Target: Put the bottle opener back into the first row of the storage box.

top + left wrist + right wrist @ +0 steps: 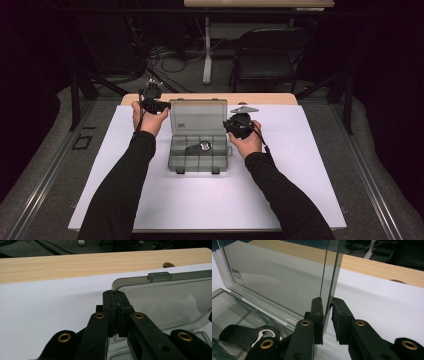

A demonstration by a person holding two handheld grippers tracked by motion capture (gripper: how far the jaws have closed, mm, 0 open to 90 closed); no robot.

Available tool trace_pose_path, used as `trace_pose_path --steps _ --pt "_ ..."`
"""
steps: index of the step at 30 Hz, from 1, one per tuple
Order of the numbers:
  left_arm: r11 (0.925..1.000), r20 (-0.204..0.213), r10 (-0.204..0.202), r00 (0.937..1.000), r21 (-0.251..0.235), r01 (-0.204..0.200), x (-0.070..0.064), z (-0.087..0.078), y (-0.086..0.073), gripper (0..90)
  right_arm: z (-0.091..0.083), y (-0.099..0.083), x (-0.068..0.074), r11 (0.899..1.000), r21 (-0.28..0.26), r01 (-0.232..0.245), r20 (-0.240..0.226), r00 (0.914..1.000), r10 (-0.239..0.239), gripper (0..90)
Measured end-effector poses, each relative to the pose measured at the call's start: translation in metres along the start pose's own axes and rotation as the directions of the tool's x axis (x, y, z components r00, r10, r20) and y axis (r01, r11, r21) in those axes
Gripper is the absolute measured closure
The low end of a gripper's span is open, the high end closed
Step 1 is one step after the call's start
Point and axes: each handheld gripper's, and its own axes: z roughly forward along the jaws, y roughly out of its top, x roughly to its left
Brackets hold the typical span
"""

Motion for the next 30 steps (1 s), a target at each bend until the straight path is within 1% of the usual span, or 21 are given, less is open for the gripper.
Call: trace_pose_path --steps 8,16,19,23,25,30 --pt "0.9999 -0.009 0.006 0.9999 -0.012 -0.006 -0.003 -0.004 -0.004 88.7 -0.014 0.006 0.0 1.0 0.011 -0.006 -0.02 0.9998 0.006 79.5" --pt "0.9994 -0.016 0.014 0.9998 -0.03 -0.015 -0.006 -0.011 -0.01 88.8 -0.027 0.013 0.003 0.999 0.037 0.012 -0.029 0.9995 -0.011 87.1" --pt "0.9993 -0.014 0.02 0.9997 -0.032 -0.021 -0.007 -0.015 -0.013 88.8 -0.029 0.015 0.002 0.999 0.043 0.011 -0.026 0.9996 -0.01 90.0" --pt "0.9985 -0.016 0.029 0.9994 -0.045 -0.03 -0.008 -0.019 -0.018 88.8 -0.033 0.017 -0.001 0.998 0.059 0.004 -0.023 0.9997 -0.003 90.0" --pt "0.9983 -0.011 0.035 0.9993 -0.046 -0.036 -0.008 -0.022 -0.02 88.8 -0.035 0.018 -0.003 0.998 0.068 0.002 -0.022 0.9998 0.0 90.0" --pt "0.997 -0.004 0.039 0.9992 -0.067 -0.039 -0.008 -0.026 -0.027 88.7 -0.039 0.023 -0.006 0.996 0.09 -0.013 -0.013 0.9998 0.015 90.0"
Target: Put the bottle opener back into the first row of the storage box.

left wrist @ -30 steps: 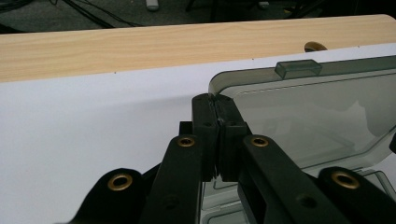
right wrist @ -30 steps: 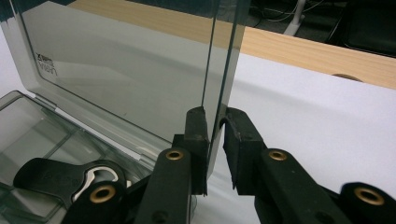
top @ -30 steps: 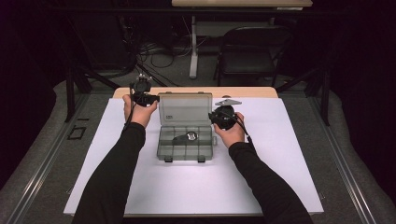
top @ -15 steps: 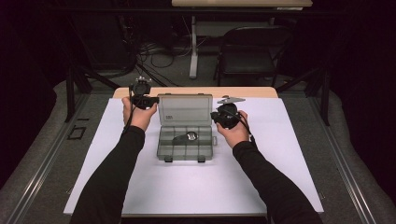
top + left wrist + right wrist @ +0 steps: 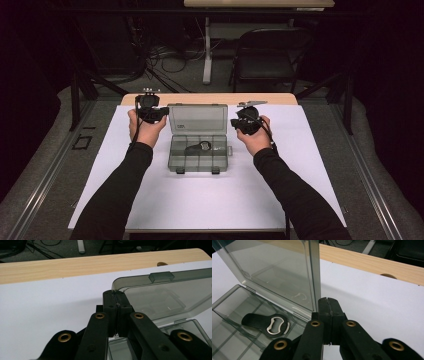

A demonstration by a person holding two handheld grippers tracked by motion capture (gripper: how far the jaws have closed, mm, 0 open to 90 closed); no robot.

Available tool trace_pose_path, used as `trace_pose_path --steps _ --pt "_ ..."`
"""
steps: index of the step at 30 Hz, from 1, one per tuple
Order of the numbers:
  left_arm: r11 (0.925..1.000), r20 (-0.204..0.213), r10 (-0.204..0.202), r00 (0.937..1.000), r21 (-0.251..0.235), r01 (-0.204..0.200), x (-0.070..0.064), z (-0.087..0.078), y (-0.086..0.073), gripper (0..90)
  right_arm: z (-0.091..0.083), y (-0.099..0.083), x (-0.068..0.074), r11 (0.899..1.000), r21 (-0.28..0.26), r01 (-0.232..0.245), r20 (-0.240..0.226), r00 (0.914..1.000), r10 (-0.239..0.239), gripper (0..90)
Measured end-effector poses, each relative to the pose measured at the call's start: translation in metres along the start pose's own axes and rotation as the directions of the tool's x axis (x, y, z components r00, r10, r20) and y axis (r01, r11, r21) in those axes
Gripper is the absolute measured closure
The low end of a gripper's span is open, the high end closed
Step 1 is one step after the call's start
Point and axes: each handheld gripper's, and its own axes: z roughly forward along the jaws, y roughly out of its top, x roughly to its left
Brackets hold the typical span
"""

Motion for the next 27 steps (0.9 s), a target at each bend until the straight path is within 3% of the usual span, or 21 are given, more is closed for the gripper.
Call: trace_pose_path --steps 15,27 --pt "0.9999 0.016 0.004 0.9999 -0.015 -0.004 -0.002 -0.013 -0.013 88.6 -0.01 0.024 -0.002 1.0 0.011 -0.016 0.025 0.9996 0.016 90.0" --pt "0.9993 0.019 0.012 0.9997 -0.034 -0.011 -0.005 -0.021 -0.025 88.5 -0.016 0.05 0.011 1.0 -0.02 -0.003 0.017 0.9999 0.003 90.0"
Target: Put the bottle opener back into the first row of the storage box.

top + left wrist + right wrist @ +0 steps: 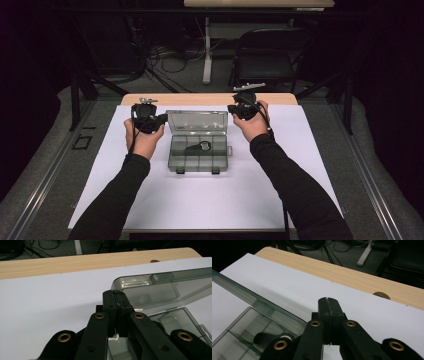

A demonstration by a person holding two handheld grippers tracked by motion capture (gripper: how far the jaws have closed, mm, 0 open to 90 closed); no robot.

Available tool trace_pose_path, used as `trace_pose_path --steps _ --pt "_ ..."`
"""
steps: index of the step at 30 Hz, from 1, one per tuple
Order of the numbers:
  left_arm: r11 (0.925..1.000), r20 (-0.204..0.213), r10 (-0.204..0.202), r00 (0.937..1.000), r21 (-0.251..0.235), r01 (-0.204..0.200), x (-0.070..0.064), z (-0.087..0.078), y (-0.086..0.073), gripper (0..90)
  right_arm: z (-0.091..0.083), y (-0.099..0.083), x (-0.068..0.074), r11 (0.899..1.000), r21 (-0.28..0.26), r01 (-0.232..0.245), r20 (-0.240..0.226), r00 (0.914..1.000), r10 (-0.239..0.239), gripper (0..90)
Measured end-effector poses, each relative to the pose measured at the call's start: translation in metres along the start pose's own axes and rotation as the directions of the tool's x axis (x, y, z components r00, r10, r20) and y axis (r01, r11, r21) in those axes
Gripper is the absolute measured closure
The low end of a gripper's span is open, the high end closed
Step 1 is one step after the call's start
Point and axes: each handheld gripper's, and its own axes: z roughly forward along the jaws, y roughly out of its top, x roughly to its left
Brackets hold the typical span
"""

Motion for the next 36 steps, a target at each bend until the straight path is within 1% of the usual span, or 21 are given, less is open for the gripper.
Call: trace_pose_path --steps 2,7,16,21,26,29,31,33,36 --pt "1.0 0.002 0.001 1.0 -0.003 -0.001 0.0 -0.001 -0.001 88.5 0.0 0.003 0.005 1.0 -0.001 0.002 -0.006 1.0 -0.002 90.0" --pt "1.0 0.007 0.002 1.0 -0.007 -0.002 0.0 -0.003 -0.004 88.3 0.001 0.008 0.017 1.0 -0.014 0.025 -0.029 0.9993 -0.025 90.0" --pt "0.9999 0.011 0.004 0.9999 -0.011 -0.004 -0.001 -0.004 -0.007 88.2 0.012 0.008 0.033 0.999 0.002 0.045 -0.066 0.9968 -0.045 90.0" --pt "1.0 0.016 0.0 0.9999 -0.008 0.0 0.0 -0.005 -0.008 88.2 0.013 0.008 0.039 0.998 0.012 0.057 -0.085 0.9948 -0.055 90.0" --pt "1.0 0.023 -0.002 0.9997 0.0 0.002 0.0 -0.006 -0.008 87.1 0.011 0.008 0.042 0.998 0.009 0.059 -0.091 0.9941 -0.058 90.0" --pt "0.9999 0.025 -0.005 0.9997 0.009 0.005 0.001 -0.006 -0.009 80.2 0.011 0.008 0.042 0.998 0.011 0.06 -0.094 0.9939 -0.058 90.0" --pt "0.9998 0.035 -0.009 0.9993 0.017 0.008 0.003 -0.007 -0.011 75.7 0.011 0.007 0.042 0.998 0.015 0.062 -0.096 0.9936 -0.061 90.0" --pt "1.0 0.036 0.004 0.9993 0.006 -0.004 0.005 -0.01 -0.014 70.5 0.012 0.007 0.043 0.998 0.016 0.066 -0.098 0.9931 -0.064 90.0" --pt "0.9999 0.04 0.006 0.9992 0.01 -0.007 0.01 -0.017 -0.019 66.7 0.011 0.006 0.044 0.998 0.017 0.068 -0.1 0.9928 -0.066 90.0"
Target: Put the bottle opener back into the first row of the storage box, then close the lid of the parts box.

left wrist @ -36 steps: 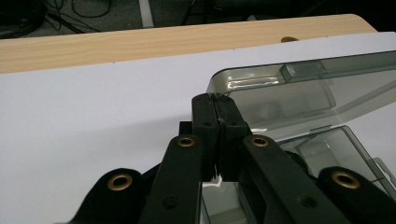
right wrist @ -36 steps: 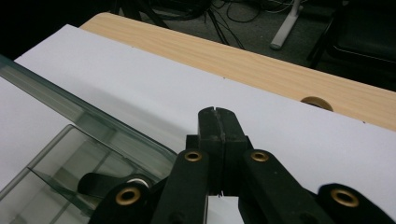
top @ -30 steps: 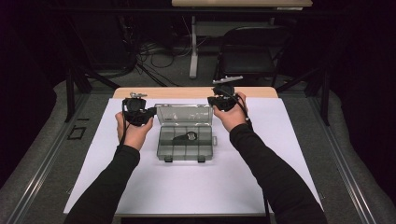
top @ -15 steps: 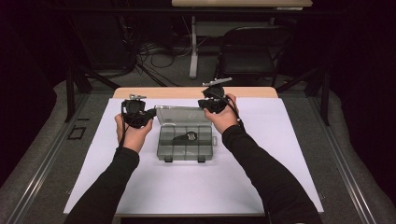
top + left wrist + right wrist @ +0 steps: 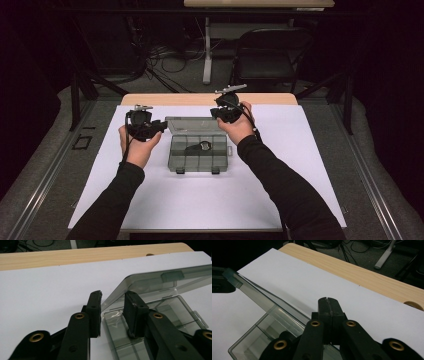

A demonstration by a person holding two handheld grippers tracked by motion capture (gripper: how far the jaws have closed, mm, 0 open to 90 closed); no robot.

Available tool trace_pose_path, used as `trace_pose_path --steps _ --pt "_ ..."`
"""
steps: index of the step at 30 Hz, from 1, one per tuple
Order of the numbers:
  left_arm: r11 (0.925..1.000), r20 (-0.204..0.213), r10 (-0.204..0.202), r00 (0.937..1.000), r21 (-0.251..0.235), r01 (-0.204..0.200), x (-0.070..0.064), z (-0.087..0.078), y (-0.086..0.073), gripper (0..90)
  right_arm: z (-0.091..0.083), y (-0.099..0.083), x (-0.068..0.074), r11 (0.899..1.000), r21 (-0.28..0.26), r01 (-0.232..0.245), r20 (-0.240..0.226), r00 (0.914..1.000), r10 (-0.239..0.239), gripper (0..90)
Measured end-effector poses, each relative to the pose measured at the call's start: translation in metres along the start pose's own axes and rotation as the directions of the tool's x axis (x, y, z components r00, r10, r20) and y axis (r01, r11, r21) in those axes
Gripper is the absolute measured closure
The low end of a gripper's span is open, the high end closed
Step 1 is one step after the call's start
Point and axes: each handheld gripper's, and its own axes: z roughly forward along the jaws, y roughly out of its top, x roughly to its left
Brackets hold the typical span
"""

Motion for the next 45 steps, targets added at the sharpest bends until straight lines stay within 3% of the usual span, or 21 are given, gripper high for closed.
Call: trace_pose_path --steps 6,11,14,21,34,45 --pt "0.9998 0.022 -0.003 0.9998 -0.021 0.003 0.008 -0.021 -0.013 66.8 0.0 -0.001 0.002 1.0 0.001 0.004 -0.002 1.0 -0.004 90.0" --pt "0.9995 0.062 0.03 0.9977 -0.014 -0.029 0.002 -0.026 -0.017 79.5 0.002 -0.002 0.003 1.0 0.004 0.007 -0.005 1.0 -0.007 90.0" --pt "0.9988 0.089 0.049 0.9949 -0.011 -0.048 -0.006 -0.022 -0.016 85.5 0.002 -0.003 0.005 1.0 0.004 0.009 -0.01 0.9999 -0.009 90.0" --pt "0.9969 0.137 0.078 0.9875 0.004 -0.079 -0.026 -0.006 -0.013 89.4 -0.001 -0.003 0.009 1.0 -0.004 0.021 -0.023 0.9995 -0.021 90.0" --pt "0.9932 0.172 0.11 0.979 0.017 -0.115 -0.052 0.014 -0.009 90.0 -0.004 -0.011 0.014 1.0 0.003 0.03 -0.056 0.998 -0.029 90.0" --pt "0.9915 0.187 0.122 0.9749 0.022 -0.128 -0.065 0.021 -0.015 90.0 -0.007 -0.021 0.02 0.999 0.009 0.04 -0.096 0.9946 -0.039 90.0"
